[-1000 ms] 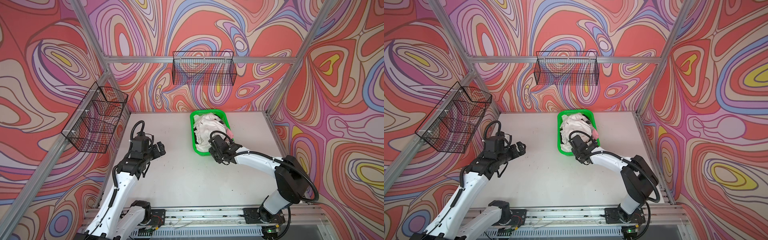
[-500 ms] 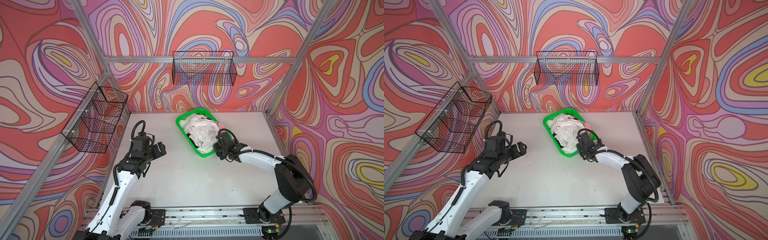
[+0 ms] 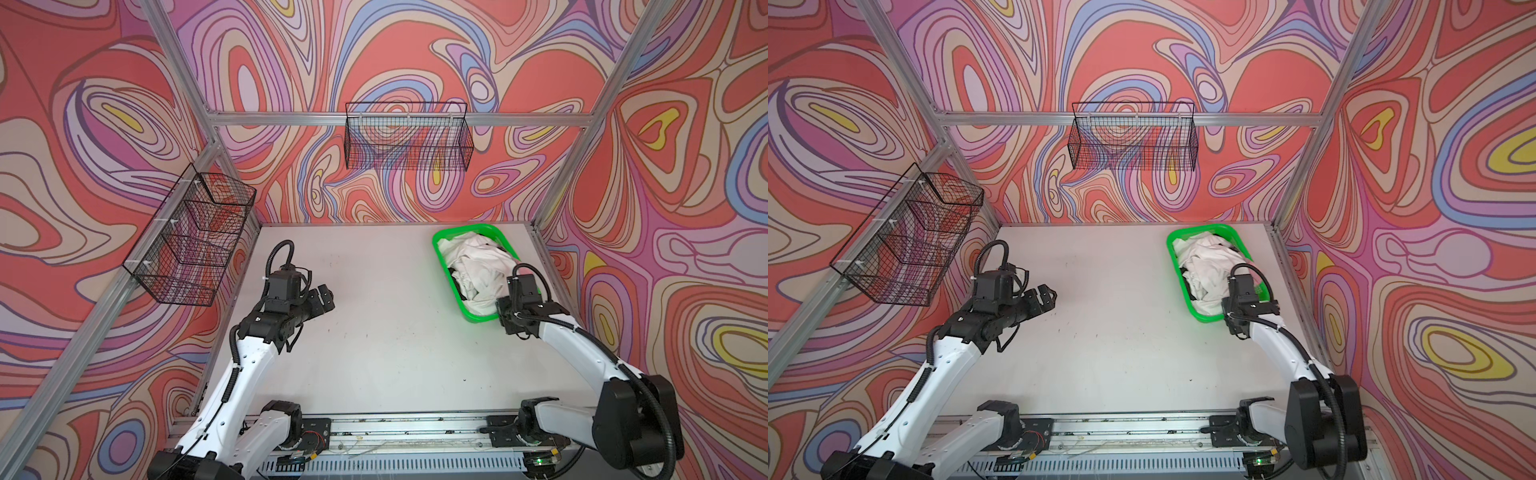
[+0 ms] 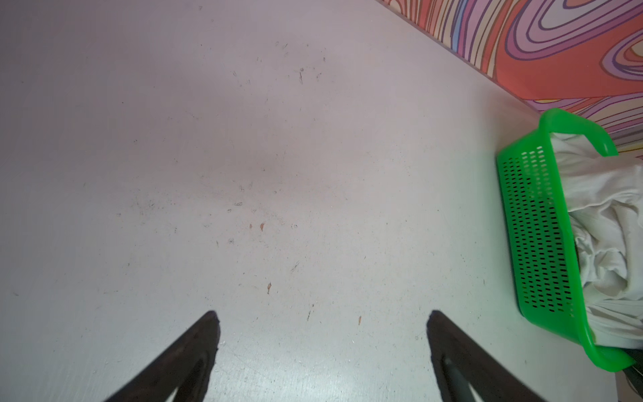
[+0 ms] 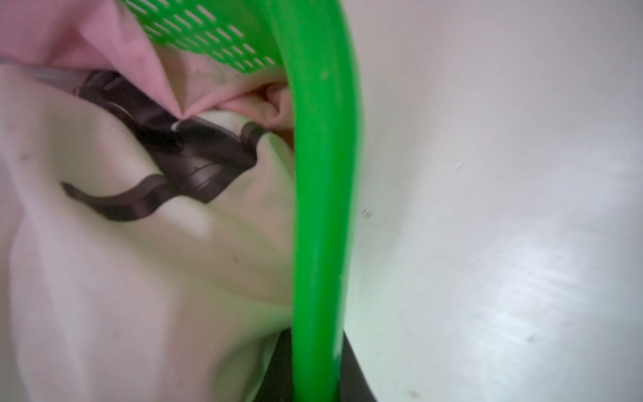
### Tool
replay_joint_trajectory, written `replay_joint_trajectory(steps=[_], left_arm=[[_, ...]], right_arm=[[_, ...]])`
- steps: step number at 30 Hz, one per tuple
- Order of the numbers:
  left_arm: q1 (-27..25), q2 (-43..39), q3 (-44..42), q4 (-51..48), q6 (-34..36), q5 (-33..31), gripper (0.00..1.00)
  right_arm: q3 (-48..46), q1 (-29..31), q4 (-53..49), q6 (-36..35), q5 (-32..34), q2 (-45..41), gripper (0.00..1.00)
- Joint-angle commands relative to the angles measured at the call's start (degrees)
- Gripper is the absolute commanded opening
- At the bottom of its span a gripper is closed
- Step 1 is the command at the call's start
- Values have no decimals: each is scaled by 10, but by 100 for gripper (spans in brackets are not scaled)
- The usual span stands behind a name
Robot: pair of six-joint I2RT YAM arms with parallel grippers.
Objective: Fold and stack the t-shirts
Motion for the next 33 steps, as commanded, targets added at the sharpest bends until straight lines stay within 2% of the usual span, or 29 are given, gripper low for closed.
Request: replay_joint_trajectory(steps=[1, 3, 5, 10, 14, 22, 33], left_arm=[[0, 8, 17, -5, 0, 14, 94], [0, 12, 18, -4, 0, 19, 94], [0, 15, 19, -3, 0, 23, 94], [0, 17, 21, -4, 2, 19, 94], [0, 16, 20, -3, 3, 18, 94], [0, 30, 25, -3, 5, 19, 93], [0, 40, 28, -2, 7, 24, 93]], right_arm=[[-10, -77, -31, -32, 43, -26, 0], [-1, -111, -26, -50, 32, -13, 0], [21, -117, -19, -61, 31, 13, 0], [91, -124, 37, -118, -38, 132, 0], [160, -127, 16, -161, -71, 226, 0], [171, -160, 52, -112, -38, 266, 0], [234, -183, 63, -62, -39, 319, 0]])
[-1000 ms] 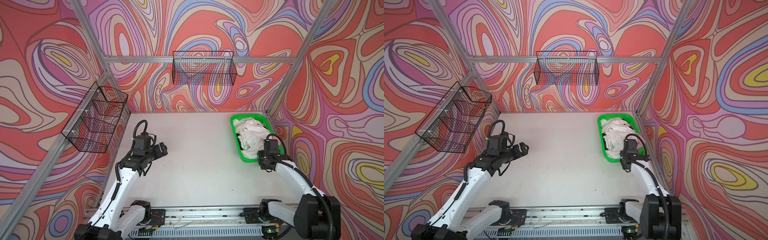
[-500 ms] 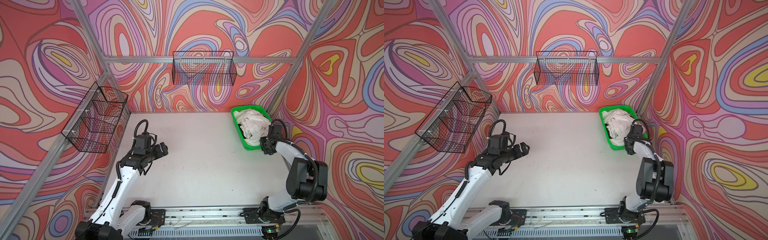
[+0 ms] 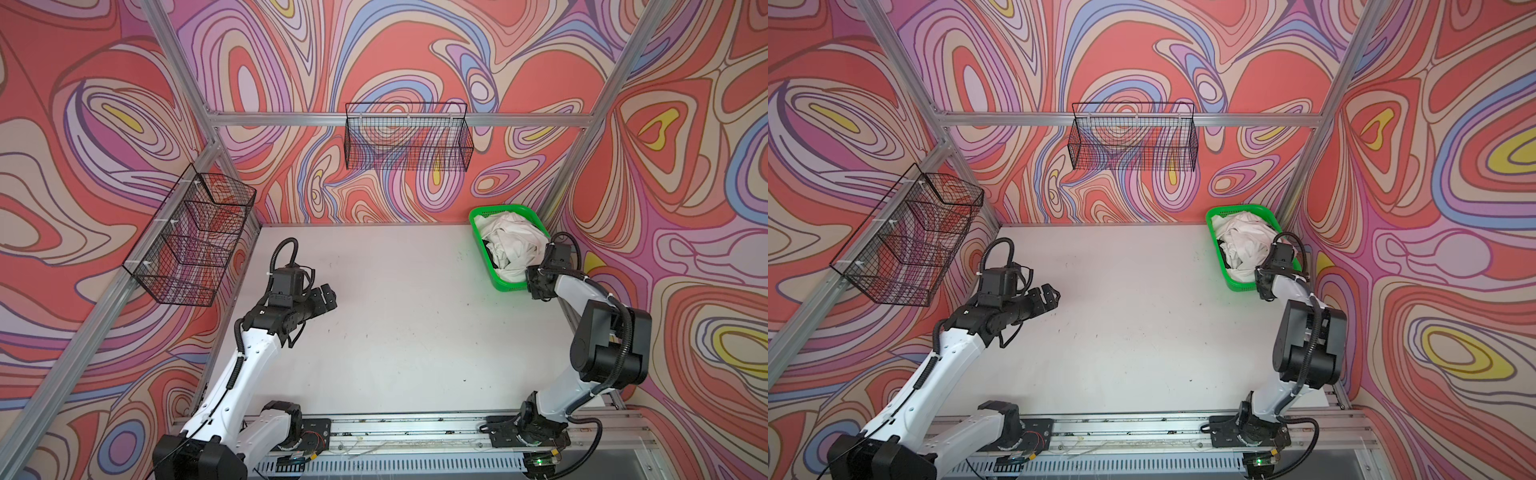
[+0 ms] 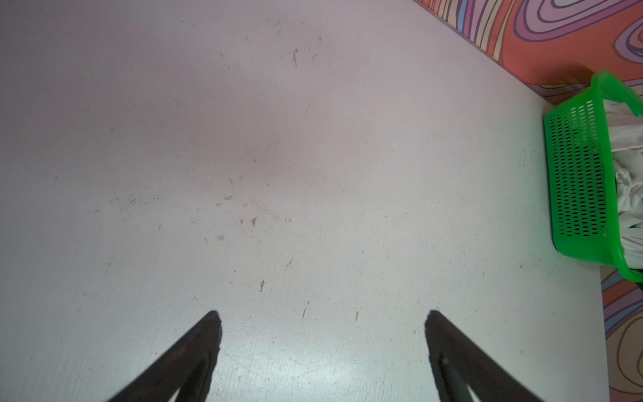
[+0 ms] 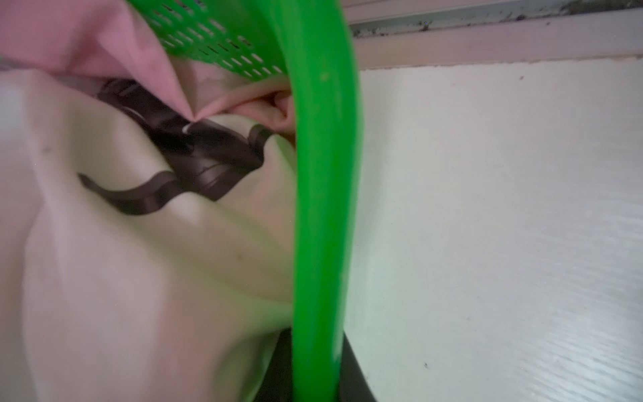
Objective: Fold and stack the t-shirts
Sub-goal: 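Lower the right gripper into the basket onto the white t-shirt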
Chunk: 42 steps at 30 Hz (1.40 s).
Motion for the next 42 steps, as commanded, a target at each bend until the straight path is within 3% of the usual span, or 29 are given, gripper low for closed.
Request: replay_joint_trajectory(steps=[1, 8, 10, 15, 21, 26, 29, 33, 38, 42], left_arm=[[0, 6, 18, -2, 7, 4, 94], [0, 13, 20, -3, 9, 12, 93], [0, 16, 22, -3, 11, 17, 93], [0, 10, 21, -1, 14, 30, 96], [0, -9, 20, -1, 19, 48, 100], [-1, -35, 34, -43, 10, 45, 100], [-1, -47, 43, -83, 6, 31, 100], [-1, -64, 20, -101, 19, -32, 100], [0, -71, 13, -110, 16, -60, 100], [0, -69, 16, -110, 15, -63, 100]], right_arm=[[1, -11, -33, 47, 32, 26, 0], [30, -13, -42, 48, 40, 57, 1], [35, -13, -41, 45, 32, 56, 17], [40, -14, -44, 13, 4, 19, 41], [25, -15, -89, -43, 29, -81, 73], [-6, -23, -82, -93, -12, -157, 90], [-5, -23, -54, -121, -56, -159, 98], [44, -22, -27, -168, -105, -99, 98], [161, -21, -81, -217, -72, 4, 83], [201, -14, -59, -237, -97, 66, 67]])
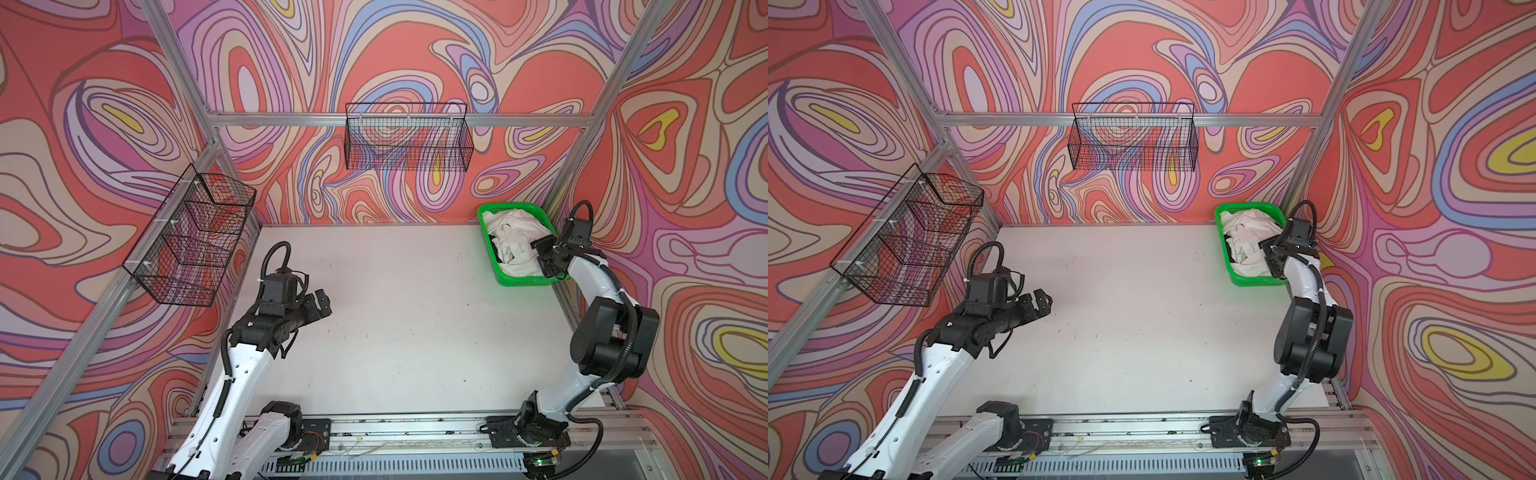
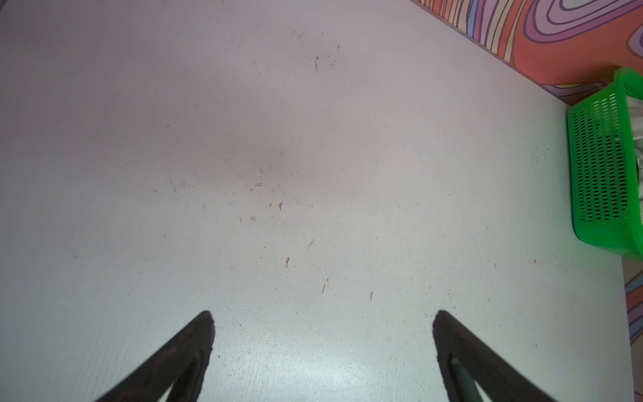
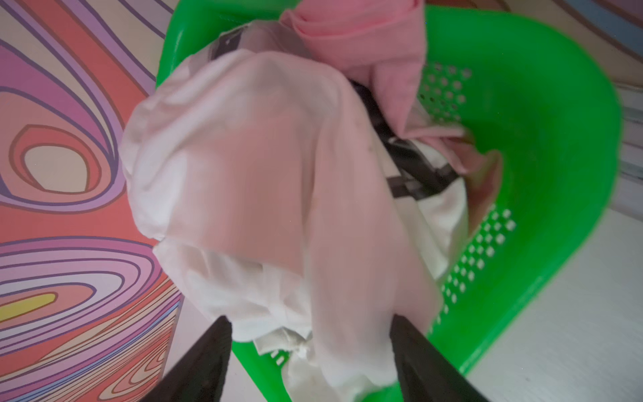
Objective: Fold and stack the t-shirts
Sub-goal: 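Lower the right gripper into the basket onto the white t-shirt, then grasp the white t-shirt with the right gripper and lift it out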
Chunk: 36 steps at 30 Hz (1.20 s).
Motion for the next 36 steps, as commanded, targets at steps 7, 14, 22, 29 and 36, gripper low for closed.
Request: replay_joint_trajectory(steps=[7, 14, 22, 29, 36], left_arm=[[1, -2, -5, -17, 4, -3, 100], [2, -7, -8, -13, 4, 7, 100], [3, -2, -8, -12, 4, 16, 100], [3, -3, -9, -9, 4, 22, 100], [3, -3, -9, -8, 4, 23, 100]], right_arm=[[20, 16, 31, -39, 2, 50, 45], [14, 19, 40, -47, 11, 20, 0], [-5, 20, 57, -38, 3, -49, 0], [-4, 40, 54, -45, -1, -120, 0], [29, 85, 39, -72, 1, -204, 0]])
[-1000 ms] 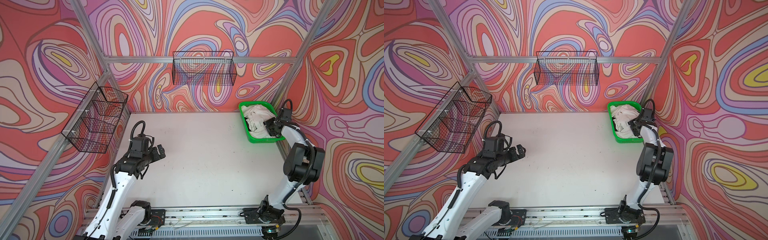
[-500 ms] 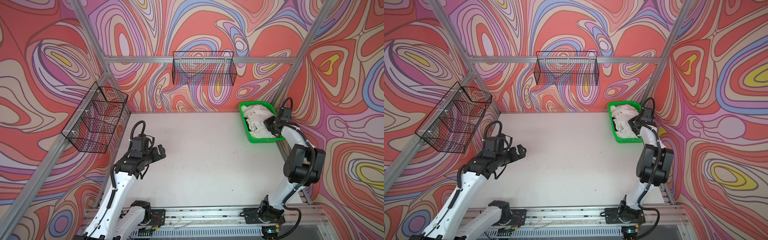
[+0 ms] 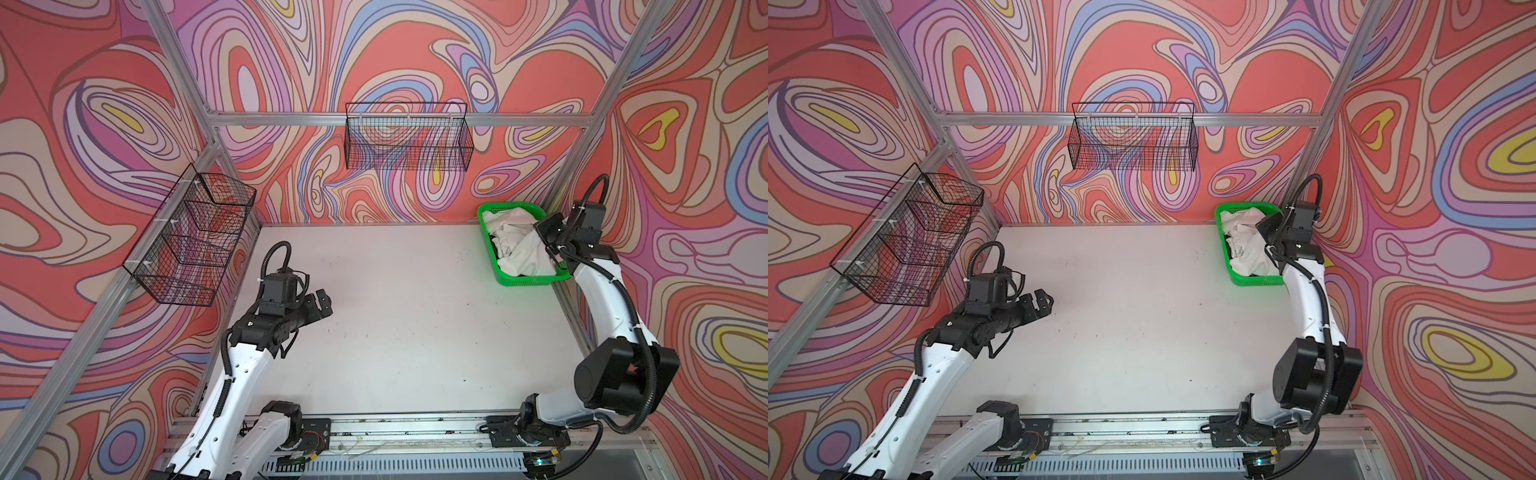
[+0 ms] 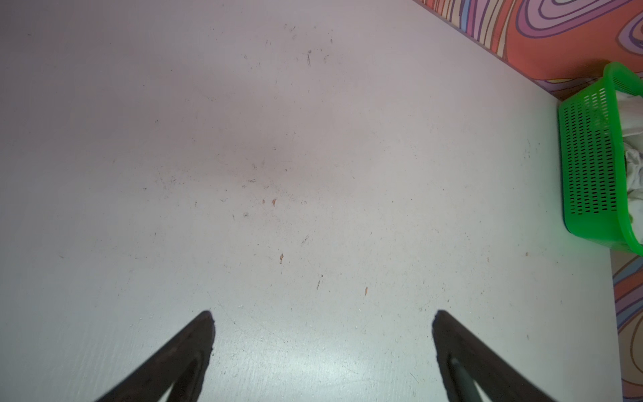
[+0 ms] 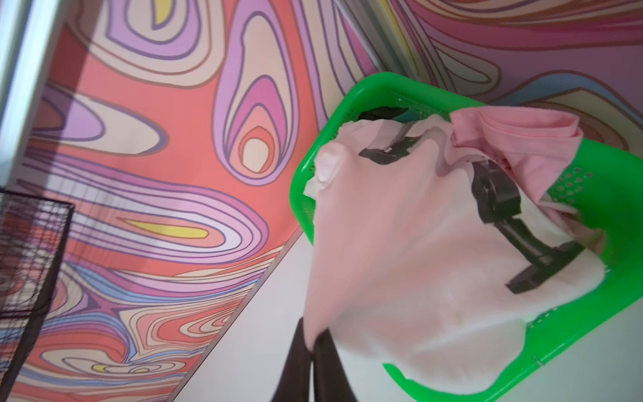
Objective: Fold and stack the t-shirts
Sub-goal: 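Grasp the white t-shirt with the right gripper and lift it out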
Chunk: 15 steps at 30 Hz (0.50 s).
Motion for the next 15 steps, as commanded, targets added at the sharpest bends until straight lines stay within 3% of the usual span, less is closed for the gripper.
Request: replay_joint_trajectory(steps=[1, 5, 9, 15], left_arm=[[3, -4, -9, -8, 4, 4, 100], [3, -2, -9, -8, 4, 4, 100], [4, -3, -8, -8, 4, 3, 100], [4, -7, -10, -8, 3, -1, 100]], right_arm=[[42, 23, -7, -21, -12, -35, 0], [154, 69, -52, -50, -44, -25, 0], [325, 124, -132, -86, -58, 25, 0], [561, 173, -219, -81, -113, 112, 0]])
